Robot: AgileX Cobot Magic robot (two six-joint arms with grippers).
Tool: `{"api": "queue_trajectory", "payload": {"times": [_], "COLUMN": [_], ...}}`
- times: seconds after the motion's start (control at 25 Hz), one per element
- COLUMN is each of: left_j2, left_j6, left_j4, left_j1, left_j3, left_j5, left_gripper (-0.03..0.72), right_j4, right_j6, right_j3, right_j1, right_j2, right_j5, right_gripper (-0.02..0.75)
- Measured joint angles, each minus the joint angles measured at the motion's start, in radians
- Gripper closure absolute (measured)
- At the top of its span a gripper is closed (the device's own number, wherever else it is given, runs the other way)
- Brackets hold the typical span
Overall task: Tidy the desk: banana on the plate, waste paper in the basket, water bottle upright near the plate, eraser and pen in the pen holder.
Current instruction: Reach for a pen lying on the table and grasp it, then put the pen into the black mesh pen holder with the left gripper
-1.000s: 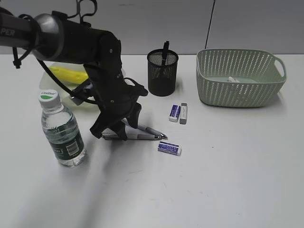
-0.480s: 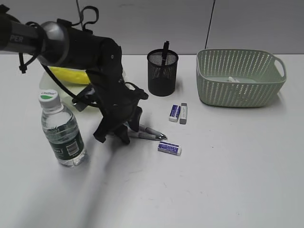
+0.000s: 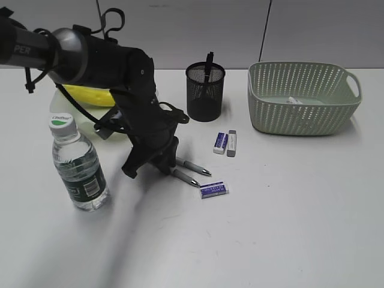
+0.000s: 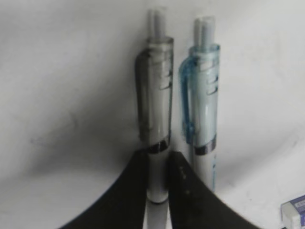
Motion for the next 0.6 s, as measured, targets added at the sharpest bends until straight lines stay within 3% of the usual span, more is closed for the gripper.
{"api": "queue_trajectory", "payload": {"times": [0.6], "left_j2": [-0.099], "left_j6": [0.026], "left_j4": [0.01], "left_j1": [0.0], "left_j3": [0.001], "left_j5": [0.021], "left_gripper": [0.601], "right_j4": [0.0], "right_j6": [0.0], "right_j3": [0.0], "right_j1": [0.0], "right_j2": [0.0], "right_j5": [0.0], "right_gripper": [0.331]}}
